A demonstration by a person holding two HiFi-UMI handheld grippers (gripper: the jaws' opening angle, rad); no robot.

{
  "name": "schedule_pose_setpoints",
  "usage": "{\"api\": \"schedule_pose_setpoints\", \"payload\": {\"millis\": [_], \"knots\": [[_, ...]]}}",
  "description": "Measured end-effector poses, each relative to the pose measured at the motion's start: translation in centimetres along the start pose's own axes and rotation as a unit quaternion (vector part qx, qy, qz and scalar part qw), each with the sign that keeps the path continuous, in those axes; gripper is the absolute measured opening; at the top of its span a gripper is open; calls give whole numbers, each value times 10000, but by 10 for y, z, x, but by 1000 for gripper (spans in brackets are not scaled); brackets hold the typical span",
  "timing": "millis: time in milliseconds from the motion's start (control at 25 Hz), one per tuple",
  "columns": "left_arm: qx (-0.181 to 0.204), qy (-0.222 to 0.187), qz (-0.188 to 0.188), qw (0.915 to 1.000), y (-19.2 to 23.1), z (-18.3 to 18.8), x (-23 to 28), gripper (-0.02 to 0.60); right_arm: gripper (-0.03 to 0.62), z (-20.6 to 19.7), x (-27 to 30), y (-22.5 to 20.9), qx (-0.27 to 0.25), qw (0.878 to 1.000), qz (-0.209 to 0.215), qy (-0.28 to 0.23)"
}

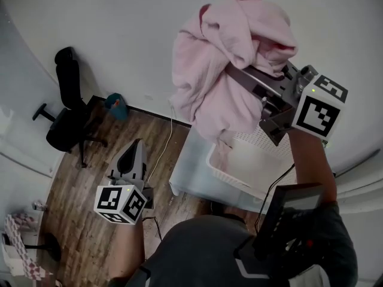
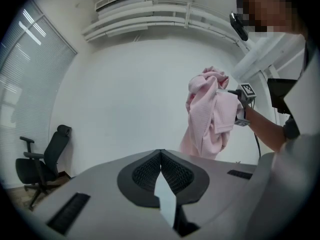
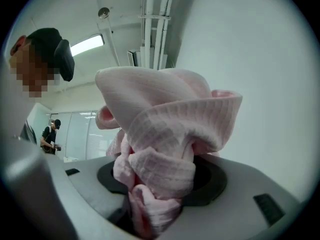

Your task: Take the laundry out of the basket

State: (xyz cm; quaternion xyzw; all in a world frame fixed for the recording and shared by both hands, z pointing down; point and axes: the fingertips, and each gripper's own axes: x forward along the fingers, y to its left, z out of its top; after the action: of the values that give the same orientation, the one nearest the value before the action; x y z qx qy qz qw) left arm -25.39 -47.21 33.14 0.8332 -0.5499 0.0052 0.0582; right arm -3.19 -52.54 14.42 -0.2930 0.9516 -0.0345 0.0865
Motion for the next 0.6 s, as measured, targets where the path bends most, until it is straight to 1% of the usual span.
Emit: {"api": "schedule_pose_setpoints", "payload": {"millis": [120,240,320,440,600], "knots": [[10,-71,241,9997,10,6,-14,9,268,34,20,13,-6,9993,320,-189],[9,-177,463,9988,24,14,-26,9,268,67,49,31,-330,9966,663,-356],[32,-265,592,9979,33,23,-35,9,268,84,69,41,-447,9945,836,-439],[127,-369,819,9959,42,33,-59,9,268,103,86,66,-537,9903,1147,-573],[223,-531,1139,9918,41,25,-92,9,268,115,81,93,-625,9837,1462,-836]]}}
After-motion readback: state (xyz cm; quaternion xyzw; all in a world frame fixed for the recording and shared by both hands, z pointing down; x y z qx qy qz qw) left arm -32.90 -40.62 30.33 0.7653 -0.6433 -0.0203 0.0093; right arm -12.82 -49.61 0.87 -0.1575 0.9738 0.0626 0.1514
